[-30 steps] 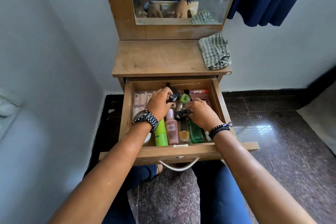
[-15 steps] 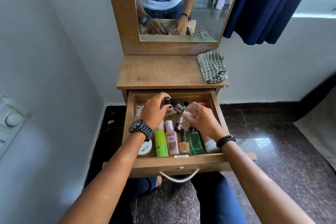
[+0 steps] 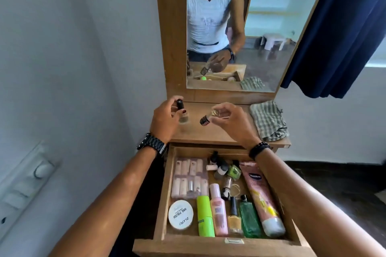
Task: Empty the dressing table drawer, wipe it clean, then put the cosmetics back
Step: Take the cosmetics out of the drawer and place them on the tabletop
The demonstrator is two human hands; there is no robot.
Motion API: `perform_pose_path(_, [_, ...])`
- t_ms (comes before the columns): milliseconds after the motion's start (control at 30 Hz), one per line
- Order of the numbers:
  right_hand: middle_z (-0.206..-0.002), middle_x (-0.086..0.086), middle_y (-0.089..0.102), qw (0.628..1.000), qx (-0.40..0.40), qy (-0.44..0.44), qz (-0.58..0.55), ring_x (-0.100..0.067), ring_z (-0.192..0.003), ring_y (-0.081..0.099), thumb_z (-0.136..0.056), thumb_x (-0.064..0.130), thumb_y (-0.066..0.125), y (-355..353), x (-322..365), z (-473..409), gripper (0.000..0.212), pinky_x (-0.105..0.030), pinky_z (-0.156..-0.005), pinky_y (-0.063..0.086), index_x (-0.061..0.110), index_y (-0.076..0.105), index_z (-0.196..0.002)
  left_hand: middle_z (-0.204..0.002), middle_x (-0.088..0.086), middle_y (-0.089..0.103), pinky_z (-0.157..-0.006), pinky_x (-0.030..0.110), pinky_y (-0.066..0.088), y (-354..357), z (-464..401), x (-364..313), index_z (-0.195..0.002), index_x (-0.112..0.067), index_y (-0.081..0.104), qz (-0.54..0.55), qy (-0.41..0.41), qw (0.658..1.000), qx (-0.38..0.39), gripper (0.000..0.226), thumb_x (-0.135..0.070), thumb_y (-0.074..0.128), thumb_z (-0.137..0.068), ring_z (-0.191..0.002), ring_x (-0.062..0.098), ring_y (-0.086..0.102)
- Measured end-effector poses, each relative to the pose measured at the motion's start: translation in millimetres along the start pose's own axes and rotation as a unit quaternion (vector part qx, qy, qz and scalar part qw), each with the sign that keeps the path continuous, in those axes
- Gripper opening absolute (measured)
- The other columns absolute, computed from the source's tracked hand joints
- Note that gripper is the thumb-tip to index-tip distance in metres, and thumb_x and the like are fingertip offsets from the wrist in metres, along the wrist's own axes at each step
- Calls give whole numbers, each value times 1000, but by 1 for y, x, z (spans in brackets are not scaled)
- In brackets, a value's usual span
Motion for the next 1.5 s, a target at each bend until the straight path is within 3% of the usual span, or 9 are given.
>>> perform_pose_path(133, [-87, 3, 64, 999, -10, -1, 41, -10, -79, 59, -78, 14, 73, 28, 6, -48, 17, -25, -74, 49, 12, 65, -93, -109, 1, 63, -67, 12, 44, 11, -37, 19, -119, -15, 52, 12, -66, 997, -24, 34, -8, 61, -87, -87, 7, 57])
perform_pose_path(367, [-90, 3, 58, 995, -39, 3, 90, -9, -81, 54, -80, 11, 71, 59, -6, -94, 26, -7, -57, 35, 12, 59, -103, -106, 8, 66, -82, 29, 52, 32, -80, 33, -111, -12, 55, -20, -42, 998, -38, 28, -6, 63, -84, -95, 20, 64])
perform_pose_path(600, [-83, -2, 59, 994, -59, -29, 92, -17, -77, 58, -78, 3, 68, 71, -16, -108, 36, -30, -71, 50, 12, 45, -105, -101, 12, 67, -83, 30, 49, 43, -92, 47, -107, -5, 56, -15, -60, 998, -27, 27, -2, 65, -81, -93, 24, 63])
perform_pose_path(833, [-87, -7, 60, 997, -58, -7, 46, -22, -81, 63, -77, 0, 69, 61, -20, -98, 43, -36, -77, 55, 11, 42, -107, -103, 11, 62, -79, 25, 47, 29, -85, 45, -107, -6, 53, -27, -70, 996, -44, 35, 0, 69, -77, -90, 20, 59])
perform_pose_path(967, [-82, 3, 55, 998, -69, -5, 7, -16, -78, 60, -80, 3, 68, 44, -22, -69, 33, -27, -74, 53, 11, 47, -102, -101, 8, 60, -76, 18, 44, 24, -51, 24, -103, -8, 55, -22, -37, 997, -59, 32, -4, 71, -76, -91, 16, 57])
perform_pose_path(1067, [-83, 3, 61, 998, -69, -2, -9, -10, -74, 59, -79, 7, 71, 30, -26, -37, 21, -14, -67, 49, 14, 55, -92, -92, 2, 60, -65, 7, 43, 29, -8, 1, -100, -9, 57, 23, -9, 999, -39, 28, -6, 71, -77, -79, 8, 55])
perform_pose_path(1133, [-83, 2, 65, 998, -55, -2, -26, -11, -75, 62, -79, 8, 72, 21, -30, -11, 20, -17, -69, 51, 19, 56, -83, -86, -2, 59, -63, 4, 43, 35, 22, -10, -98, -10, 58, 56, -2, 998, -27, 25, -6, 71, -77, -72, 3, 53])
perform_pose_path(1367, [-79, -1, 69, 997, -41, 62, -32, -6, -70, 63, -79, 1, 69, -1, -81, 71, 17, -14, -68, 50, 17, 63, -77, -86, 2, 61, -68, 14, 45, 96, 99, 16, -96, -8, 60, 67, -100, 985, 126, 22, 1, 66, -77, -78, 14, 57])
perform_pose_path(1500, [-89, 2, 68, 997, 21, 55, 40, -6, -79, 63, -79, 2, 69, 13, -110, 100, 17, -17, -74, 51, 15, 67, -90, -104, 8, 64, -84, 29, 49, 126, 114, 34, -102, -7, 60, -49, -88, 974, 202, 29, 5, 60, -77, -94, 20, 60])
Point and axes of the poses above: each hand's wrist, its own z-axis away from the middle knuckle, its own y-axis out of the palm, x = y × z, the point moved 7 cm from there along -z, towards the middle knuckle
